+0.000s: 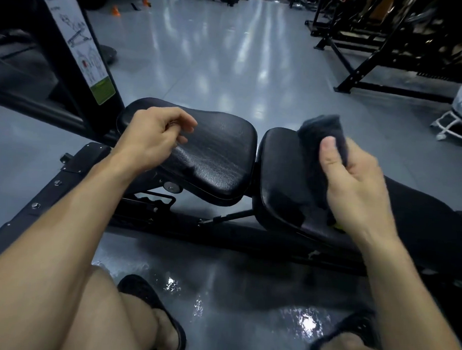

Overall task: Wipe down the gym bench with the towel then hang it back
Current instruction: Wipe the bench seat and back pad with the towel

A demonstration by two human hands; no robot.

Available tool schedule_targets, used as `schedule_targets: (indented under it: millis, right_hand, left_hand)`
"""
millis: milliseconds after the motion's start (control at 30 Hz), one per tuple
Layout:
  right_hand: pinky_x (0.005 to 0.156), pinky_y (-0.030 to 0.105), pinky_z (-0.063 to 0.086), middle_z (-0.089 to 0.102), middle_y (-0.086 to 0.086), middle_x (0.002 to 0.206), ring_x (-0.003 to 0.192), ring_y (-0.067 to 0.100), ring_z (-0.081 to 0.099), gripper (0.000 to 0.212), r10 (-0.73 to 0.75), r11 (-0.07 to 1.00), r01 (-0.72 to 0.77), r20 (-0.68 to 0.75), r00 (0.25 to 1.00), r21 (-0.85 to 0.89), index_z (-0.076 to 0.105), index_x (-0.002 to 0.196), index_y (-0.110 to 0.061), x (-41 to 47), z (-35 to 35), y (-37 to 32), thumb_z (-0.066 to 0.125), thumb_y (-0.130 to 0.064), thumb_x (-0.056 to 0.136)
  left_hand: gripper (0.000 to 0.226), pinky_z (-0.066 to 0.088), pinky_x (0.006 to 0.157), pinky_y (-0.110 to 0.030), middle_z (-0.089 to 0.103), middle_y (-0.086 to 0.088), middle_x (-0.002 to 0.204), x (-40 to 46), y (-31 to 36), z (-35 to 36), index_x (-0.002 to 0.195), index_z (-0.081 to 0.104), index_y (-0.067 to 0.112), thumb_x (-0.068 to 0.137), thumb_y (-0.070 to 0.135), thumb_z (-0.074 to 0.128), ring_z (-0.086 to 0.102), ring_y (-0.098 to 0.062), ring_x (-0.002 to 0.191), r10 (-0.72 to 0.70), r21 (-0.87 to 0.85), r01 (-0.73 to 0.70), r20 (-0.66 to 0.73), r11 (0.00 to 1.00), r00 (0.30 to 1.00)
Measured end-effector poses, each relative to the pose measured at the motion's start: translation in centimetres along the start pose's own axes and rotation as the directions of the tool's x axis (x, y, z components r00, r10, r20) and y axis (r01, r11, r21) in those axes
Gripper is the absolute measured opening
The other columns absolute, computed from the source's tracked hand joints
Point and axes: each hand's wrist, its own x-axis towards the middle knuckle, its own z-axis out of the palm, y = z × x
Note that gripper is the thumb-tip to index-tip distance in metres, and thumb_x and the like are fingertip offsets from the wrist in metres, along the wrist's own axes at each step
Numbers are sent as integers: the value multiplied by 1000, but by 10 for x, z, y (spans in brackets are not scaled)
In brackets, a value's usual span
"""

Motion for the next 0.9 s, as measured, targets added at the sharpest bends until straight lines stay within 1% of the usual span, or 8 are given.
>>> schedule_targets:
  millis: [67,133,233,333,467,600,733,900]
  right_hand:
    - [97,31,48,70,-14,126,117,9,61,31,-138,930,187,168,976,-317,64,126,-33,-3,15,13,45,-46,105]
    - [119,51,29,27,2,168,152,28,27,53,-26,711,365,497,867,-601,38,154,-25,-19,47,34,37,-49,106]
    - [120,69,0,-22,-9,170,157,29,-20,78,116,582,469,639,760,-664,0,162,-41,-42,69,73,23,-75,96]
    - [117,76,8,-15,-17,171,158,36,-13,80,21,610,447,577,816,-654,6,160,-50,-35,66,90,31,-81,90]
    - [114,76,20,-7,-6,173,155,49,4,102,66,526,375,476,877,-763,5,161,-46,-34,85,89,71,-48,83]
    - [111,79,19,-10,5,173,150,59,4,104,116,531,317,437,892,-786,0,163,-32,-15,110,75,65,-62,87]
    - [116,74,12,-7,-3,173,153,53,0,86,117,594,319,472,874,-739,10,163,-36,-16,107,76,22,-81,91]
    - [115,69,22,31,-18,154,148,36,23,78,60,766,213,398,915,-607,41,143,-49,4,85,80,58,-79,73]
  left_hand:
    - [39,62,79,-47,75,8,92,0,2,1,99,75,27,98,2,44,74,-5,76,1,4,-1,4,1000,1000]
    - [39,62,79,-47,75,9,91,0,3,3,98,75,27,99,2,45,74,-5,76,1,6,-2,8,1000,1000]
    - [38,62,81,-43,75,10,92,0,5,4,100,75,27,100,3,46,74,-3,76,2,-2,-2,15,1000,1000]
    - [36,62,81,-39,75,10,93,0,6,6,102,75,25,100,3,47,73,-1,75,10,6,-10,17,1000,1000]
    - [35,62,81,-39,75,9,94,4,9,9,103,75,24,101,3,47,73,-1,76,12,13,-12,32,1000,999]
    - [36,61,82,-37,75,10,93,7,6,13,102,75,26,100,3,47,73,-2,76,16,30,-17,38,999,999]
    - [39,61,83,-37,76,11,91,14,7,19,99,75,27,98,2,46,73,-1,75,20,29,-22,51,999,999]
    - [39,61,82,-36,75,11,90,24,6,28,98,75,27,97,1,45,73,-2,74,33,21,-34,56,999,998]
